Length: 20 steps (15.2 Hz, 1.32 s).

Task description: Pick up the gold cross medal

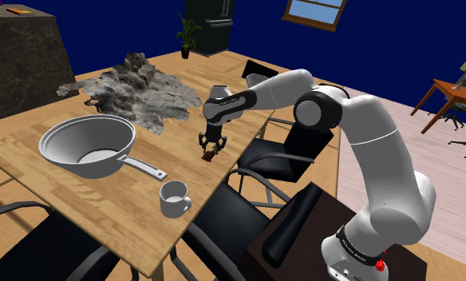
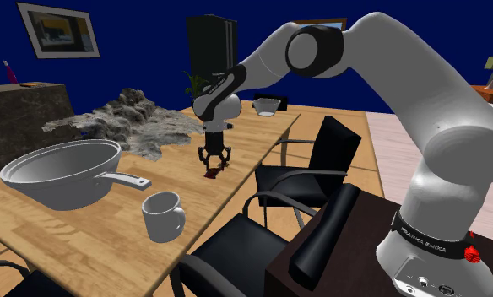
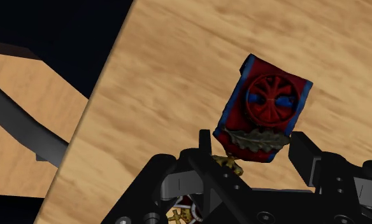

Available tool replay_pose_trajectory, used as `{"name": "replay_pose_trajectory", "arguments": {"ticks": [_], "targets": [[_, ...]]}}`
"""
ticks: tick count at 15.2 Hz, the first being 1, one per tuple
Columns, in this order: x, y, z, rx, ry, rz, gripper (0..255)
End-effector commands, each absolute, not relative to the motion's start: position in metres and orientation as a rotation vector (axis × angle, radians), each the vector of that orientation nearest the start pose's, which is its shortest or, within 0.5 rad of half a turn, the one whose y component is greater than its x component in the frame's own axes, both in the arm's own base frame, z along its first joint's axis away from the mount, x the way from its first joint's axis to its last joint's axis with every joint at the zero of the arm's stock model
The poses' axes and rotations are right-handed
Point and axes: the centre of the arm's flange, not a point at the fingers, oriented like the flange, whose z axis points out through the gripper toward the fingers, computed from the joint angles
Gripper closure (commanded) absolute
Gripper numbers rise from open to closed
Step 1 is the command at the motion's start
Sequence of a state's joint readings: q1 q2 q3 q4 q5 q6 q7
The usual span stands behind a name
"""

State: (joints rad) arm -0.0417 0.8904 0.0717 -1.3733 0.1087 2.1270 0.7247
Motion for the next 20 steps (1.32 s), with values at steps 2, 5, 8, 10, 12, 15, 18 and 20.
{"name": "replay_pose_trajectory", "arguments": {"ticks": [2, 5, 8, 10, 12, 15, 18, 20], "targets": [[0.719, 0.016, 0.169, -2.814, 1.159, 0.273, 255], [0.719, 0.016, 0.169, -2.814, 1.159, 0.274, 255], [0.718, 0.017, 0.174, -2.814, 1.159, 0.274, 255], [0.718, 0.017, 0.185, -2.814, 1.159, 0.274, 255], [0.718, 0.017, 0.196, -2.814, 1.159, 0.274, 255], [0.718, 0.017, 0.211, -2.814, 1.159, 0.274, 255], [0.718, 0.017, 0.227, -2.814, 1.159, 0.274, 255], [0.718, 0.017, 0.238, -2.814, 1.159, 0.274, 255]]}}
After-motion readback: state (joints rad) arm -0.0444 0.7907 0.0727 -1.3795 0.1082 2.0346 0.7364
